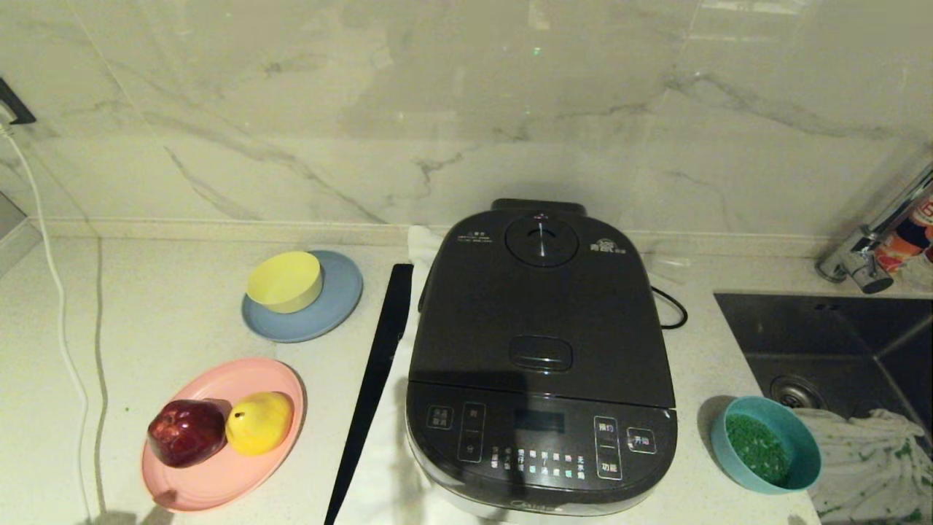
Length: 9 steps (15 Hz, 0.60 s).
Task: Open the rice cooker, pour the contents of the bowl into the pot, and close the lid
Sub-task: Open the rice cooker
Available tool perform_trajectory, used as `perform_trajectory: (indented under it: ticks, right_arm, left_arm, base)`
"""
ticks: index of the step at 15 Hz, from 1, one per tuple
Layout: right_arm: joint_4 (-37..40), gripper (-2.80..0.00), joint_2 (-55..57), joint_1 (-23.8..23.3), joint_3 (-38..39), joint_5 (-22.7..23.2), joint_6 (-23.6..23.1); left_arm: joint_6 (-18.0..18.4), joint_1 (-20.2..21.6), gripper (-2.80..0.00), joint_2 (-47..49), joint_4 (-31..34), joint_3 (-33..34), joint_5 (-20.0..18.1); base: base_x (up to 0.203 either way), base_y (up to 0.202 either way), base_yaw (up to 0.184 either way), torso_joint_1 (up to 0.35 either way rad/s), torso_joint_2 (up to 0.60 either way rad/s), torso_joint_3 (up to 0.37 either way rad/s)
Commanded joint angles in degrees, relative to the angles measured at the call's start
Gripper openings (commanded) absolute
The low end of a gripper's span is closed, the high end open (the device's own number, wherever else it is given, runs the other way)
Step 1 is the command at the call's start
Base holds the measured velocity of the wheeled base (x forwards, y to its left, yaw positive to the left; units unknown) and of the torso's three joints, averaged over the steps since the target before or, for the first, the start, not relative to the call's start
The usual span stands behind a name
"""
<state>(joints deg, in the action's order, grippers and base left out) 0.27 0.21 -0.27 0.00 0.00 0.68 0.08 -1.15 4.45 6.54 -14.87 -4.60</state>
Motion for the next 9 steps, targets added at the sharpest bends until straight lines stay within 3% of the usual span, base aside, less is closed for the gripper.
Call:
perform_trajectory:
  ticks: [1,7,9]
  right_arm:
    - [0.0,-2.8,-0.03,0.0,0.0,0.0,0.02]
    - [0.0,-2.8,-0.03,0.0,0.0,0.0,0.02]
    - [0.0,-2.8,-0.03,0.0,0.0,0.0,0.02]
  left_arm:
    - [-0.55,0.0,-2.8,12.98,1.22,-9.37,-2.11]
    - [-9.81,-0.92,-2.8,47.03,-0.66,-34.83,-9.57]
    - [-13.94,-4.9,-2.8,57.29,-0.23,-45.46,-11.18]
  base:
    - [0.0,0.0,0.0,0.0,0.0,0.0]
    - [0.0,0.0,0.0,0.0,0.0,0.0]
    - [0.0,0.0,0.0,0.0,0.0,0.0]
